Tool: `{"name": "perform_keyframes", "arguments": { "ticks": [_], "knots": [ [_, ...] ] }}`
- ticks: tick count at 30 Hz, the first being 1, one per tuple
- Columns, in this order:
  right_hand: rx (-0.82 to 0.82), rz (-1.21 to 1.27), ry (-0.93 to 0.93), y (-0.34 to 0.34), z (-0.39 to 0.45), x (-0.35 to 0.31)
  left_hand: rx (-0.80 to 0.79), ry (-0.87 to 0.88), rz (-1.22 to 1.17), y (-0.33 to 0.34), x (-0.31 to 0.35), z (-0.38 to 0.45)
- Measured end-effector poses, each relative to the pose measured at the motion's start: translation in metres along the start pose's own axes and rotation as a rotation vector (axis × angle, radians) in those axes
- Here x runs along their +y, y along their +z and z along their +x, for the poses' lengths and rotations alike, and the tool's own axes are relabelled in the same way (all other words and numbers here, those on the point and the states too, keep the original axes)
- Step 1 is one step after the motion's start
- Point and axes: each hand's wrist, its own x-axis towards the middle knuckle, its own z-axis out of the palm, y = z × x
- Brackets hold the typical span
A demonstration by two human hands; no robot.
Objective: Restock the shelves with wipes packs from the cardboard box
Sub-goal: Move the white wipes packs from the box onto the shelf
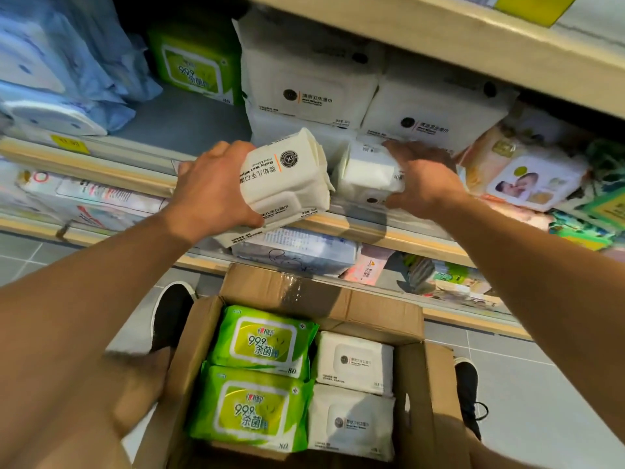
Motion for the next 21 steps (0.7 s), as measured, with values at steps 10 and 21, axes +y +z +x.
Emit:
{"name": "perform_keyframes", "arguments": {
  "ticks": [10, 21],
  "knots": [
    [0.025, 0.005, 0.082, 0.012, -0.005, 0.000, 0.038, -0.003, 0.019, 0.005, 0.003, -0.006],
    [0.268, -0.090, 0.006, 0.022, -0.058, -0.022, 0.175, 0.120, 0.212, -0.025, 0.018, 0.003]
  ]
}}
